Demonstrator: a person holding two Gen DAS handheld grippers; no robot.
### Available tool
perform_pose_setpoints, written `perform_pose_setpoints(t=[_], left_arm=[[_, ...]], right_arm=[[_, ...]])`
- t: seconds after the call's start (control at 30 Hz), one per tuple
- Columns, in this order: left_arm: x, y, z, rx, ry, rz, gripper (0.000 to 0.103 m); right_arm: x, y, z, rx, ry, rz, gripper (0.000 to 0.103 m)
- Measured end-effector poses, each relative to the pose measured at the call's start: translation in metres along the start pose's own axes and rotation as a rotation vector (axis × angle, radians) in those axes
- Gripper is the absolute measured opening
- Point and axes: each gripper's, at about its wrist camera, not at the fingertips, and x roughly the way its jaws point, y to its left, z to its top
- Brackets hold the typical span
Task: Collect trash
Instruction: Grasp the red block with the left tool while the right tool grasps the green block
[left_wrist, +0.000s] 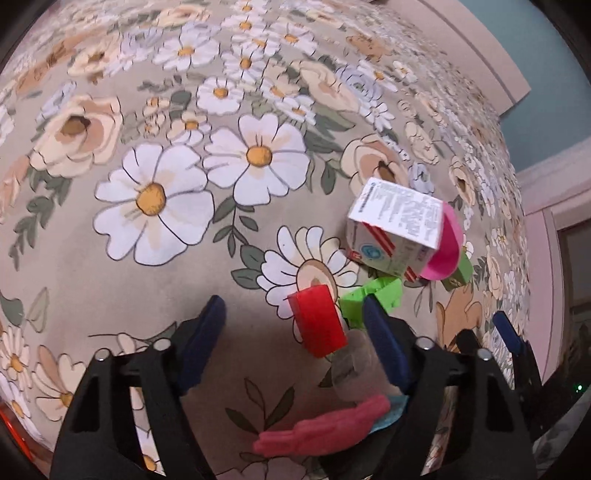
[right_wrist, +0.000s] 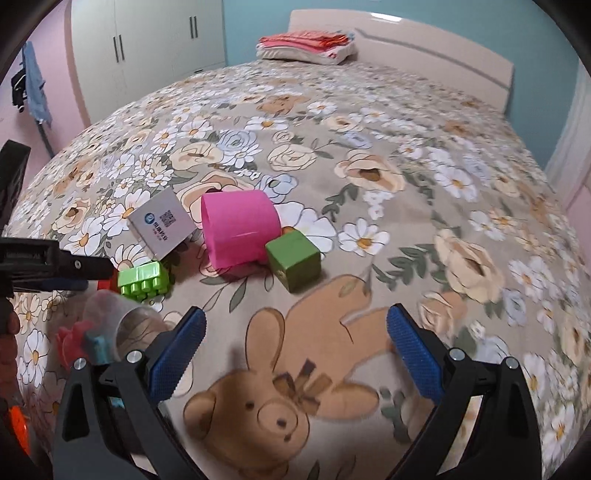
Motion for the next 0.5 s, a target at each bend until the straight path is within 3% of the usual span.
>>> perform_pose_setpoints(t=[0.1,0.17,0.5], left_arm=[[0.004,0.000,0.003,-0.013,-0.004,0.001,0.068],[0.006,-0.001,0.005,-0.024,0.003,-0.012,0.056],[0.019,-0.013,0.002,-0.030,0.045,-0.050,0.035]], right_arm=[[0.007,-0.002,0.004,-0.014,0.000,0.011,0.100],[0.011,-0.004,0.007,-0.025,-0.002,0.030,0.100],[0.028,-0.007,0.016,-0.058,-0.008,0.106,0.099]])
